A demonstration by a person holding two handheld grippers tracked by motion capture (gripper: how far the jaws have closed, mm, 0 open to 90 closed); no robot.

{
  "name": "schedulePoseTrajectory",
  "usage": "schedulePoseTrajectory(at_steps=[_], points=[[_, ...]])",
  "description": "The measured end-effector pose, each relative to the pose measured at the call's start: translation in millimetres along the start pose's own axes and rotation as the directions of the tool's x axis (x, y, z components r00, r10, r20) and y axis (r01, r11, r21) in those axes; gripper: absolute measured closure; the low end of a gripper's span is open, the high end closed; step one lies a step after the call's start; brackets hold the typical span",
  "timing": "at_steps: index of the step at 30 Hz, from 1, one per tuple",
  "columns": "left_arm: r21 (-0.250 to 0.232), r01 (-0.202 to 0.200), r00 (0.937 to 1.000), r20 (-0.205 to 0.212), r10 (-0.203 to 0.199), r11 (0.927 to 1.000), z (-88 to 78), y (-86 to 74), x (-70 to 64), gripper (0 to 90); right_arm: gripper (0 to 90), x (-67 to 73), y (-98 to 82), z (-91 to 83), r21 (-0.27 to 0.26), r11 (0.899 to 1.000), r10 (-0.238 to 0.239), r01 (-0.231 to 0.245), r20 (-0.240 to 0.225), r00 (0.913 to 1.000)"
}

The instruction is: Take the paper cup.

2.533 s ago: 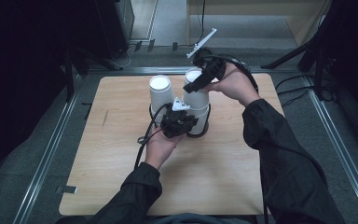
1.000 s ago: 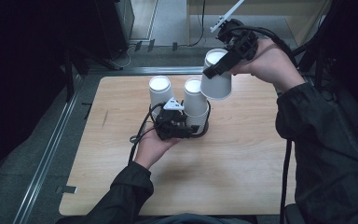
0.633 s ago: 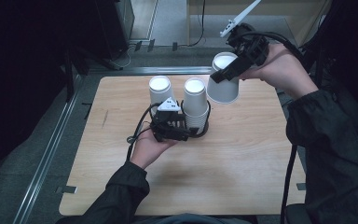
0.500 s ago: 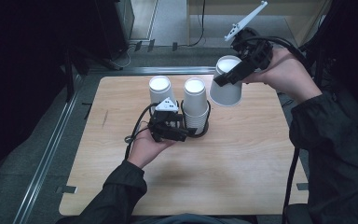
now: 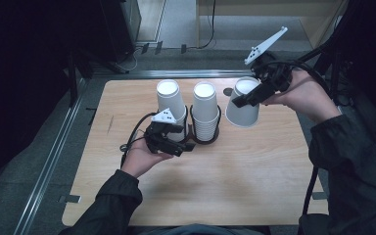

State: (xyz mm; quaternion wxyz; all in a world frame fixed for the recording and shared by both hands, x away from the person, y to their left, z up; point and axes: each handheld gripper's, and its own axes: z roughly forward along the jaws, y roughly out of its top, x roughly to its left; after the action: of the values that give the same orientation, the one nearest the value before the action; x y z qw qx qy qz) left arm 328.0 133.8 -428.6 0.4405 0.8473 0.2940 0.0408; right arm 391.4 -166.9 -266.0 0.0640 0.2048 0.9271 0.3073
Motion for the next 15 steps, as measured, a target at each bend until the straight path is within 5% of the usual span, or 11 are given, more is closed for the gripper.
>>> schedulePoseTrajectory(at_steps=[7,15], points=[[0.042,-0.003,0.9999,-0.015,0.004,0.9991,-2.4,-7.5,0.9,21.9,24.2,-1.1,-24.3,15.8,-0.010,1.000,-0.005,0.005,-0.004,1.0000],[0.025,-0.007,1.0000,0.003,0.007,0.9997,-2.8,-22.3,2.3,21.9,24.2,-1.9,-54.1,36.0,-0.003,1.000,0.010,-0.010,-0.017,0.9998]])
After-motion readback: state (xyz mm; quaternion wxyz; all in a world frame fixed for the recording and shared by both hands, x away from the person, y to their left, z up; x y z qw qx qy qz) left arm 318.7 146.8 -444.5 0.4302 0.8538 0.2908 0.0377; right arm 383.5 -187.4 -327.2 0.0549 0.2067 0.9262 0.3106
